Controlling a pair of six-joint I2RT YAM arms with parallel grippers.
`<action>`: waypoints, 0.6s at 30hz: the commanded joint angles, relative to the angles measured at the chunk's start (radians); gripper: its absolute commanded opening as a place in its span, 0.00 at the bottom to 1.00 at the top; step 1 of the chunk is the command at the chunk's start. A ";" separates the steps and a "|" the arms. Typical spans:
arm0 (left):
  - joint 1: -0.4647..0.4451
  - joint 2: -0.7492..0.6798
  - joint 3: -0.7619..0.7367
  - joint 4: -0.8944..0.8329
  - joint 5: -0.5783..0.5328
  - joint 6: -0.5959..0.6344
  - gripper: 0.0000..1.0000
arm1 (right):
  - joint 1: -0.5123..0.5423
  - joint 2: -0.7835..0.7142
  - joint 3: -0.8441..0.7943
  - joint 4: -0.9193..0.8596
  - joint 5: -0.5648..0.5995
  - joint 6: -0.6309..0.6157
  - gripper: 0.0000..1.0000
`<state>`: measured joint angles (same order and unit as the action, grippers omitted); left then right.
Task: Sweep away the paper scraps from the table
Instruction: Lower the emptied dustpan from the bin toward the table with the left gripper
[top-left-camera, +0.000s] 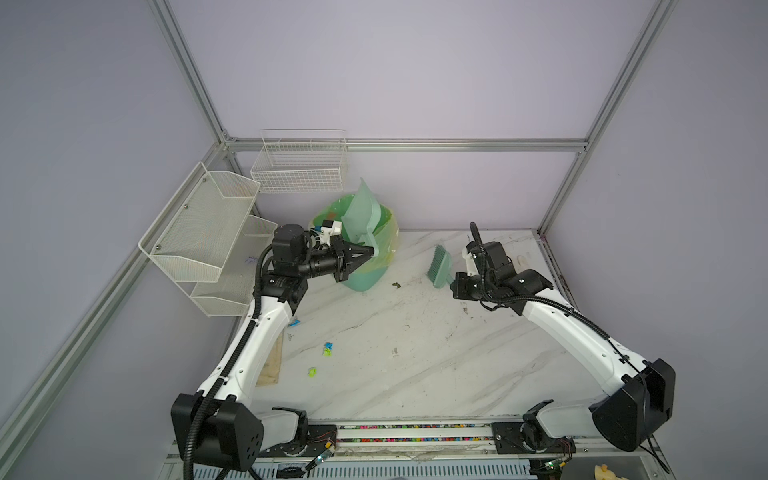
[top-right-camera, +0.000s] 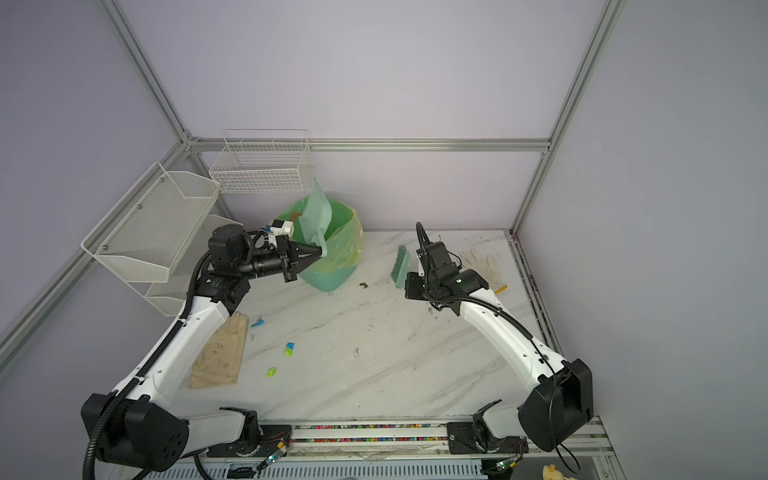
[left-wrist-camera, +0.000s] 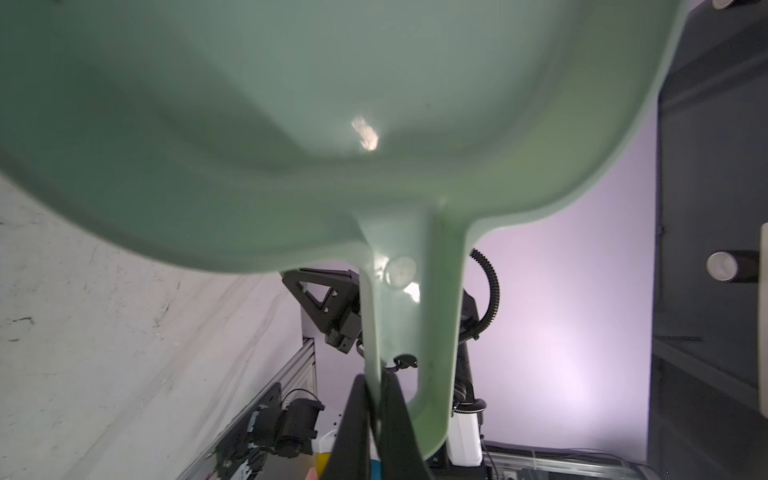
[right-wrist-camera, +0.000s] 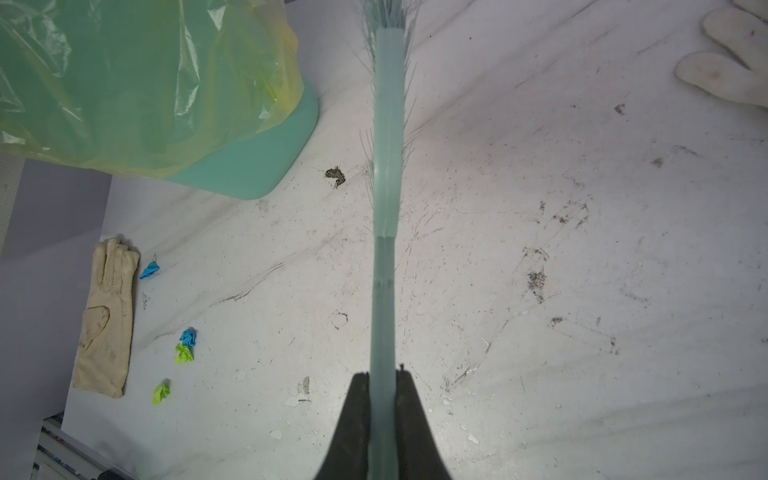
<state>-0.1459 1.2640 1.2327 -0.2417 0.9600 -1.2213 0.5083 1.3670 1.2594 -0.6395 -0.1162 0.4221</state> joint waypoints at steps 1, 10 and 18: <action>-0.013 -0.056 0.076 -0.335 -0.072 0.258 0.00 | -0.007 -0.022 -0.019 0.041 -0.052 0.022 0.00; -0.022 -0.217 0.030 -0.607 -0.274 0.401 0.00 | -0.003 -0.059 -0.021 0.066 -0.173 0.069 0.00; -0.024 -0.314 -0.013 -0.801 -0.445 0.494 0.00 | 0.056 -0.168 -0.130 0.125 -0.213 0.161 0.00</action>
<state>-0.1654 0.9642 1.2369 -0.9371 0.6106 -0.8135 0.5316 1.2331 1.1622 -0.5678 -0.2962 0.5251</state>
